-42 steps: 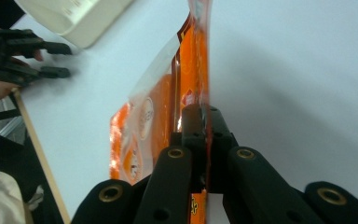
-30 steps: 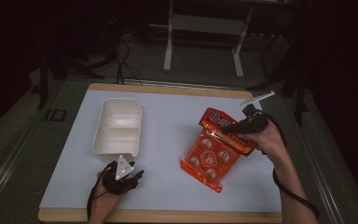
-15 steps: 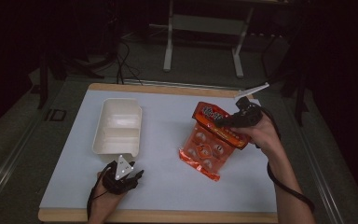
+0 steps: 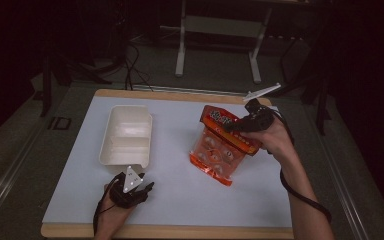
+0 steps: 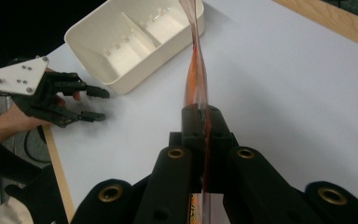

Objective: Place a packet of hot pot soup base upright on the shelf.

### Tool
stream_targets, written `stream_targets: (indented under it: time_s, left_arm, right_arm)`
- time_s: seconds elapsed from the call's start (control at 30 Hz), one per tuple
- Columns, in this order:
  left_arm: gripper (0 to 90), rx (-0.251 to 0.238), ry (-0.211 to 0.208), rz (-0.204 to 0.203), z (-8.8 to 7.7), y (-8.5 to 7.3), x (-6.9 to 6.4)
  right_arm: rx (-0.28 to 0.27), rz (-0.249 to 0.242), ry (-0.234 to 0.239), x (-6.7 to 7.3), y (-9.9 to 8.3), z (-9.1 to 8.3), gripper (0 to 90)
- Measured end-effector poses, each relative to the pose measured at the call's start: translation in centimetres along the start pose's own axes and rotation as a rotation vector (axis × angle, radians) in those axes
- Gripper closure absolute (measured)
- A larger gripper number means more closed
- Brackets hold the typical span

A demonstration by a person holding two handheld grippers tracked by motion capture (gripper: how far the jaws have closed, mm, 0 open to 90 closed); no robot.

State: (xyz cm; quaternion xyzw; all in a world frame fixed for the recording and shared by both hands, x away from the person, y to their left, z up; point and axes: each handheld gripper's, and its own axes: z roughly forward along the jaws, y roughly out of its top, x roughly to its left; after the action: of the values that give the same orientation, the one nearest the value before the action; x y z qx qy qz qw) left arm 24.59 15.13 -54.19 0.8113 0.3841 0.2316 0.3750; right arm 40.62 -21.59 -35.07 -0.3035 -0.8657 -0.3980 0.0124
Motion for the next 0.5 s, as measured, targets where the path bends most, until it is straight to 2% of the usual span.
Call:
stream_targets:
  time_s: [0.5]
  left_arm:
    - [51.9,0.001,-0.001,-0.001,0.0,0.0,0.0]
  right_arm:
    - [-0.01,-0.045,-0.023,1.1,1.7,0.6,90.0]
